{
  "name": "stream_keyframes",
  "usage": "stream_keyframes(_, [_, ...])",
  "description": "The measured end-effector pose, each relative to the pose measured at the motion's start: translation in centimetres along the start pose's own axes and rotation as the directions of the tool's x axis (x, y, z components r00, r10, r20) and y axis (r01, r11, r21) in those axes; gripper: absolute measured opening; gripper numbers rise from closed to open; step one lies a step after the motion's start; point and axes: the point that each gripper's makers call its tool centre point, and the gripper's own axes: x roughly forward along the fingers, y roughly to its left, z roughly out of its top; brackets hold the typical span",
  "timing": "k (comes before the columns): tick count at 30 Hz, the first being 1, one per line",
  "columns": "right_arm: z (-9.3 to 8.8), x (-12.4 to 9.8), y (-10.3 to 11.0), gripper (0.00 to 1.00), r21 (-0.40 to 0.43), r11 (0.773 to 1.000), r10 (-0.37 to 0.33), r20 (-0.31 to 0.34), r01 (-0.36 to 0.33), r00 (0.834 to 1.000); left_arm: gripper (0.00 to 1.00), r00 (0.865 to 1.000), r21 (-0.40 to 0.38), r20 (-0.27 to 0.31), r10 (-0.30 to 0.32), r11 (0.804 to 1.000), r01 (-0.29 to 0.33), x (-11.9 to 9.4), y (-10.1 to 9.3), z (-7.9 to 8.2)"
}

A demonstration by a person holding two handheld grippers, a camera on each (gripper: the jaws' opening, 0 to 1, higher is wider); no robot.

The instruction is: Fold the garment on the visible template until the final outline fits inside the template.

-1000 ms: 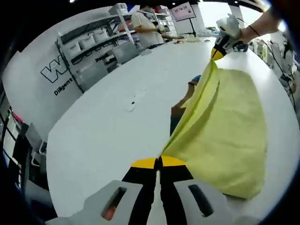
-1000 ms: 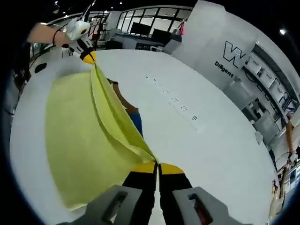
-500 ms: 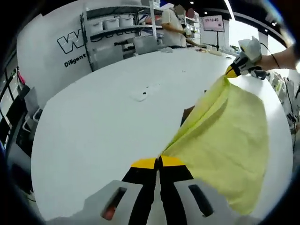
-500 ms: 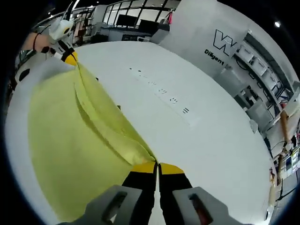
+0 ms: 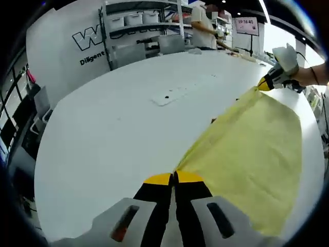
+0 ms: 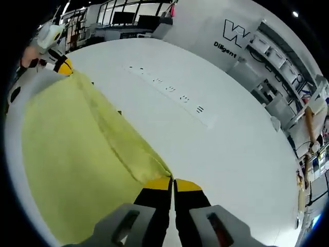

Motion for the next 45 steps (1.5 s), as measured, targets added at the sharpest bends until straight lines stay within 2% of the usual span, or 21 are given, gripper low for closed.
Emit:
stream_keyframes(3, [-0.9, 0.3, 0.0, 0.00, -0.014, 1.000, -0.001, -0.055, 0.000, 0.999, 0.05, 1.000, -0.008, -0.003, 0.006, 1.000, -0.006, 0.1, 0.1, 0.0])
stream_keyframes(4, [-1.5, 0.0, -1.1, 0.00, -0.023, 0.998, -0.058, -0.091, 0.056, 0.994, 0.05, 1.000, -0.002, -0.006, 0.011, 1.000, -0.011, 0.1, 0.2, 0.0])
stream_keyframes(5, [-1.8, 0.0, -1.3, 0.00, -0.001, 0.998, -0.063, -0.100, 0.063, 0.993, 0.05, 1.000, 0.002, -0.006, 0.011, 1.000, -0.011, 0.1, 0.1, 0.0])
stream_keyframes(7, [-1.7, 0.1, -1.2, 0.00, 0.083, 0.995, -0.042, -0.068, 0.048, 0.997, 0.05, 1.000, 0.030, -0.011, 0.018, 0.999, -0.018, 0.1, 0.1, 0.0])
stream_keyframes(8, [-1.7, 0.0, -1.4, 0.00, 0.092, 0.994, -0.045, -0.064, 0.050, 0.997, 0.05, 1.000, 0.033, -0.012, 0.021, 0.999, -0.020, 0.2, 0.0, 0.0])
stream_keyframes(12, [-2.2, -0.4, -1.2, 0.00, 0.042, 0.998, -0.039, -0.073, 0.042, 0.997, 0.06, 0.999, 0.045, -0.016, 0.035, 0.998, -0.034, 0.3, 0.4, 0.0])
stream_keyframes(15, [-2.1, -0.6, -1.3, 0.00, 0.049, 0.998, -0.040, -0.067, 0.043, 0.997, 0.09, 0.998, 0.031, -0.017, 0.059, 0.998, -0.059, 0.0, 0.8, 0.0])
stream_keyframes(16, [-2.1, -0.8, -1.4, 0.00, 0.056, 0.997, -0.039, -0.061, 0.043, 0.997, 0.10, 0.996, 0.030, -0.018, 0.089, 0.996, -0.089, -0.2, 1.3, -0.1])
stream_keyframes(17, [-2.0, -0.9, -1.4, 0.00, 0.055, 0.998, -0.041, -0.055, 0.044, 0.998, 0.08, 0.986, 0.044, -0.028, 0.161, 0.986, -0.160, -0.7, 2.6, -0.2])
stream_keyframes(19, [-1.8, -1.3, -1.5, 0.00, 0.054, 0.997, -0.044, -0.045, 0.047, 0.998, 0.04, 0.969, 0.081, -0.066, 0.239, 0.969, -0.234, -1.8, 4.3, -0.8])
stream_keyframes(21, [-1.4, -1.6, -1.7, 0.00, 0.060, 0.996, -0.058, -0.031, 0.060, 0.998, 0.03, 0.976, 0.071, -0.052, 0.209, 0.976, -0.206, -2.0, 4.2, -0.8])
stream_keyframes(23, [-0.2, -2.0, -1.4, 0.00, 0.071, 0.996, -0.052, 0.038, 0.049, 0.998, 0.03, 0.983, 0.024, -0.041, 0.178, 0.984, -0.177, -2.5, 3.9, -1.0])
stream_keyframes(25, [-0.3, -2.3, -1.3, 0.00, 0.076, 0.996, -0.053, 0.028, 0.051, 0.998, 0.03, 0.983, 0.030, -0.037, 0.178, 0.984, -0.177, -2.9, 3.9, -1.1])
stream_keyframes(30, [1.3, -4.0, -1.6, 0.00, 0.121, 0.984, -0.142, 0.114, 0.128, 0.983, 0.03, 0.990, -0.001, -0.003, 0.138, 0.990, -0.138, -3.5, 2.9, -1.2])
stream_keyframes(34, [1.3, -4.6, -0.6, 0.00, 0.160, 0.983, -0.111, 0.122, 0.091, 0.986, 0.03, 0.991, 0.021, 0.030, 0.130, 0.991, -0.131, -4.7, 2.4, -0.7])
stream_keyframes(38, [0.7, -5.1, 0.7, 0.00, 0.242, 0.969, -0.077, 0.128, 0.044, 0.989, 0.03, 0.992, -0.012, 0.061, 0.114, 0.993, -0.113, -5.8, 1.8, -0.4])
stream_keyframes(39, [0.8, -5.3, 1.2, 0.00, 0.234, 0.972, -0.057, 0.139, 0.023, 0.989, 0.03, 0.992, -0.007, 0.061, 0.113, 0.994, -0.113, -5.8, 2.0, -0.3])
stream_keyframes(40, [1.5, -5.9, 1.2, 0.00, 0.185, 0.981, -0.089, 0.189, 0.053, 0.978, 0.03, 0.988, 0.024, 0.050, 0.147, 0.989, -0.149, -6.3, 2.7, -0.4])
stream_keyframes(41, [1.5, -6.2, 1.4, 0.00, 0.161, 0.985, -0.089, 0.196, 0.057, 0.976, 0.03, 0.987, 0.042, 0.050, 0.152, 0.987, -0.154, -6.5, 2.7, -0.4])
stream_keyframes(42, [1.1, -6.4, 2.1, 0.00, 0.179, 0.983, -0.077, 0.183, 0.044, 0.980, 0.03, 0.989, 0.061, 0.069, 0.133, 0.989, -0.138, -6.8, 2.2, -0.2])
stream_keyframes(45, [0.7, -6.4, 2.3, 0.00, 0.202, 0.979, -0.068, 0.183, 0.030, 0.981, 0.03, 0.989, 0.086, 0.066, 0.129, 0.987, -0.134, -7.2, 1.8, -0.2])
